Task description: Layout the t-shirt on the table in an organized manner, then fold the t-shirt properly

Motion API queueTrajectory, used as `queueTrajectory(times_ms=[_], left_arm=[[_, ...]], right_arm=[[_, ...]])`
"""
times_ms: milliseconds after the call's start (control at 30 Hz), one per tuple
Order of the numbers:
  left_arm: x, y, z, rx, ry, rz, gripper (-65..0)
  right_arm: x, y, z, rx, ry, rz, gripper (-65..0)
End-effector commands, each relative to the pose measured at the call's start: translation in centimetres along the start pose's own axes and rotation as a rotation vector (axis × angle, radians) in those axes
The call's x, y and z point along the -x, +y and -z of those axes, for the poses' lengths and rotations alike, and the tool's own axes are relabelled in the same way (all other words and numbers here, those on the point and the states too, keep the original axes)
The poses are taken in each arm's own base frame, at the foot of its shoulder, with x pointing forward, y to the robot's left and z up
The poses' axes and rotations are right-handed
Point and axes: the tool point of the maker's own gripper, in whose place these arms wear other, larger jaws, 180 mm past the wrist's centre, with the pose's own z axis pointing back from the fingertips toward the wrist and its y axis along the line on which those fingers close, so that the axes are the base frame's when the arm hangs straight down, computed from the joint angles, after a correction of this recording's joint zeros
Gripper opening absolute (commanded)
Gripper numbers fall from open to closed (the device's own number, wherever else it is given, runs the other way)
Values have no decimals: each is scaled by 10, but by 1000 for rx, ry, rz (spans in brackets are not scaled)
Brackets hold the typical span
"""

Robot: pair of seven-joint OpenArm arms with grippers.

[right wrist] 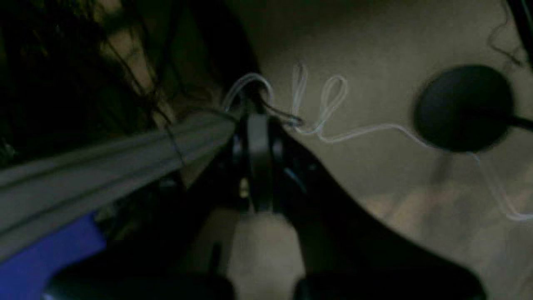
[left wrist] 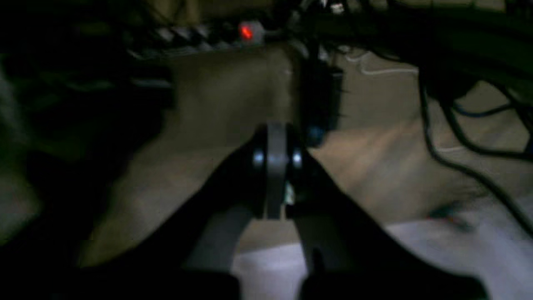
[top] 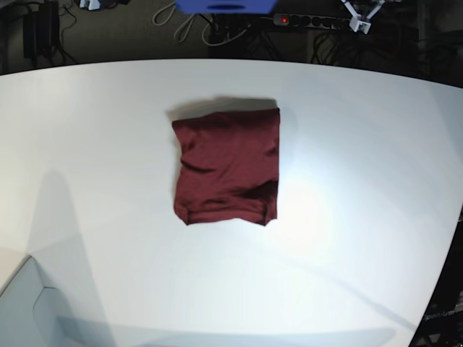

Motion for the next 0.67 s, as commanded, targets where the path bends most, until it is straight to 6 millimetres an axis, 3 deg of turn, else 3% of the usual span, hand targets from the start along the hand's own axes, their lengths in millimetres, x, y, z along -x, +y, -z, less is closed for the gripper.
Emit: queueTrajectory(times_ms=[0, 167, 300, 433, 533, 633], left_arm=[[-1, 4, 2, 10, -19, -37, -649], [-11, -9, 22, 59, -131, -172, -649], [-13, 13, 36, -160, -164, -236, -649], [-13, 24, 44, -392, -111, -141, -649], [-18, -2, 57, -356, -90, -42, -649], [-24, -5, 59, -356, -97, -37, -648]], right_arm=[[4, -3, -1, 2, -30, 23, -650], [28, -9, 4, 61, -103, 144, -650], [41, -25, 8, 219, -88, 111, -650], [46, -45, 7, 367, -4, -178, -650], [39, -49, 9, 417, 26, -401, -650], [34, -47, 12, 409, 31, -493, -650]])
